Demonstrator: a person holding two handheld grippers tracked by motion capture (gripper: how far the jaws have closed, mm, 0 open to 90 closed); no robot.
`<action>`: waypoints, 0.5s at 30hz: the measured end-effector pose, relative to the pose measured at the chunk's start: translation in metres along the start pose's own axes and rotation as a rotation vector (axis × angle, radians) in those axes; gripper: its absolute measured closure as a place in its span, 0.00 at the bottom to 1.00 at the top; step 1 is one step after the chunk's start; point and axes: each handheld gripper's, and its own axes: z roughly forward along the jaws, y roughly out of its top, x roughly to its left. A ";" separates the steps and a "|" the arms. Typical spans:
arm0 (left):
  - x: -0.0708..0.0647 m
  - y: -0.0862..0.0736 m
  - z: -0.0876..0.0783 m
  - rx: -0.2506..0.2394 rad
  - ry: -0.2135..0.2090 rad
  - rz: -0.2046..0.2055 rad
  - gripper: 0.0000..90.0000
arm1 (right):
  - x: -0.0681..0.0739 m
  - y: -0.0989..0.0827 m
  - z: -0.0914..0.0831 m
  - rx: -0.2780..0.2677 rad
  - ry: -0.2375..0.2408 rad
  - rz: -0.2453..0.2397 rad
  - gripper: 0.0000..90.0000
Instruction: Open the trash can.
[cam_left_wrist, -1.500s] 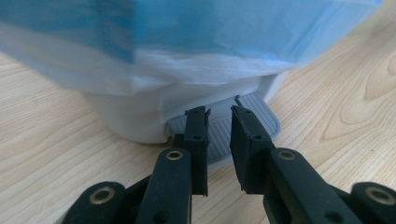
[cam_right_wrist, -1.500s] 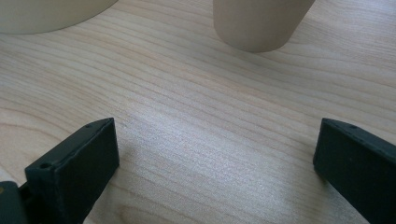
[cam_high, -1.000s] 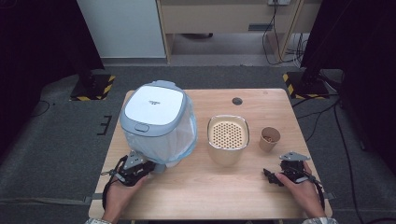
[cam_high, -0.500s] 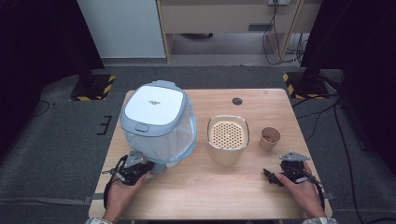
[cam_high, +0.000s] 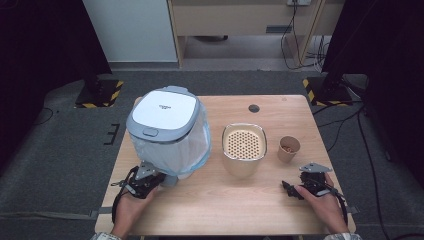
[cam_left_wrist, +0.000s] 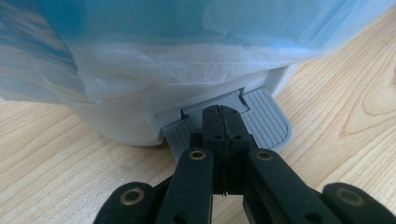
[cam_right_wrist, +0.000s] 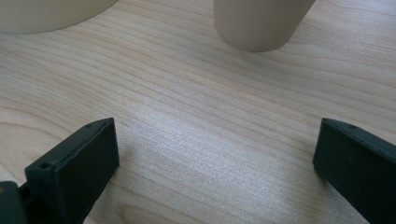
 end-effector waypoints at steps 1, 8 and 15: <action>0.000 0.000 0.000 0.000 0.000 0.000 1.00 | 0.000 0.000 0.000 0.000 0.000 0.000 0.01; -0.001 -0.001 0.004 0.031 0.009 0.032 1.00 | 0.000 0.000 0.000 0.001 0.001 0.000 0.01; -0.001 -0.002 0.009 0.045 0.007 0.027 1.00 | 0.000 0.000 0.000 0.000 0.001 0.000 0.01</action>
